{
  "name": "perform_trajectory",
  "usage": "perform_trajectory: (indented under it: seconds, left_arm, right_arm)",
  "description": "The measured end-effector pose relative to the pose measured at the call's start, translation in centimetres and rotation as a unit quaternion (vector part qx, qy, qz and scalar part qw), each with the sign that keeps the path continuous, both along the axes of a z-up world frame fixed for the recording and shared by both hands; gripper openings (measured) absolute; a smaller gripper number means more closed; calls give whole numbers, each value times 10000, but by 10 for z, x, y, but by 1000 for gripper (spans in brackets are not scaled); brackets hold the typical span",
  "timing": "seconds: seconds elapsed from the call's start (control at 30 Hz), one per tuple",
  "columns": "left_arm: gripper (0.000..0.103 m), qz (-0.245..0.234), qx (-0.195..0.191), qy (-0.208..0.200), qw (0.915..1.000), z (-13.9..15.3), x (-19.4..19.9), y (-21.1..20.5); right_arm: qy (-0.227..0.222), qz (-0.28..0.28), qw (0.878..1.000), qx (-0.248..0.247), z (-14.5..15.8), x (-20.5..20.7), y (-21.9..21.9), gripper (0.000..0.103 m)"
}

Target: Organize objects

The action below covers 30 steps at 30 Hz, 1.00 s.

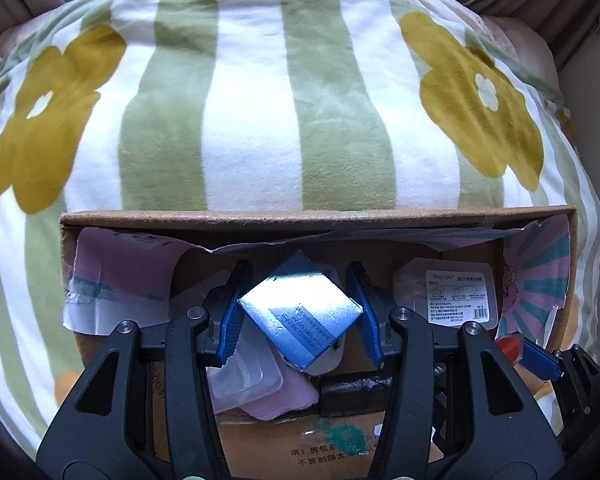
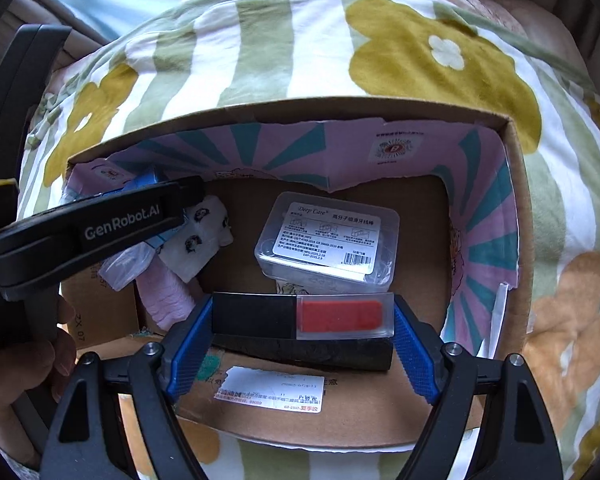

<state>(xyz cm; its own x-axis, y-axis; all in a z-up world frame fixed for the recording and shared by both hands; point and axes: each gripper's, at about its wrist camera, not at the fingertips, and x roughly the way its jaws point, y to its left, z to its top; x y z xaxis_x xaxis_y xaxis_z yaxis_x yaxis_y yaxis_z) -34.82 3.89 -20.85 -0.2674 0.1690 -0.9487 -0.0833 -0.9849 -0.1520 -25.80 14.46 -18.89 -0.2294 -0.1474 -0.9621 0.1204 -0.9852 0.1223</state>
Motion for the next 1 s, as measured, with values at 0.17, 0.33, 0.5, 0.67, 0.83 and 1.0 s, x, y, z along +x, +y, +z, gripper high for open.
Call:
perform_trajectory:
  seconds: [0.17, 0.33, 0.5, 0.67, 0.83, 1.0]
  left_arm:
    - [66, -6, -42, -141, 9999, -3, -6, 6]
    - [103, -82, -141, 83, 9998, 6, -8, 11]
    - [103, 1, -49, 2, 10000, 6, -11, 9]
    - [103, 20, -63, 59, 10000, 13, -4, 7]
    - [103, 9, -61, 149, 9999, 30, 3, 6]
    - [103, -7, 37, 363, 9993, 67, 17, 2]
  right_arm:
    - [-40, -379, 9992, 76, -3, 2, 3, 86]
    - [260, -563, 9980, 159, 3, 10, 10, 103]
    - [173, -596, 9977, 273, 3, 11, 16, 103]
    - [149, -642, 9974, 278, 8, 11, 22, 103]
    - [244, -651, 9973, 218, 22, 15, 24, 103]
    - [337, -504, 9980, 201, 47, 22, 27, 103]
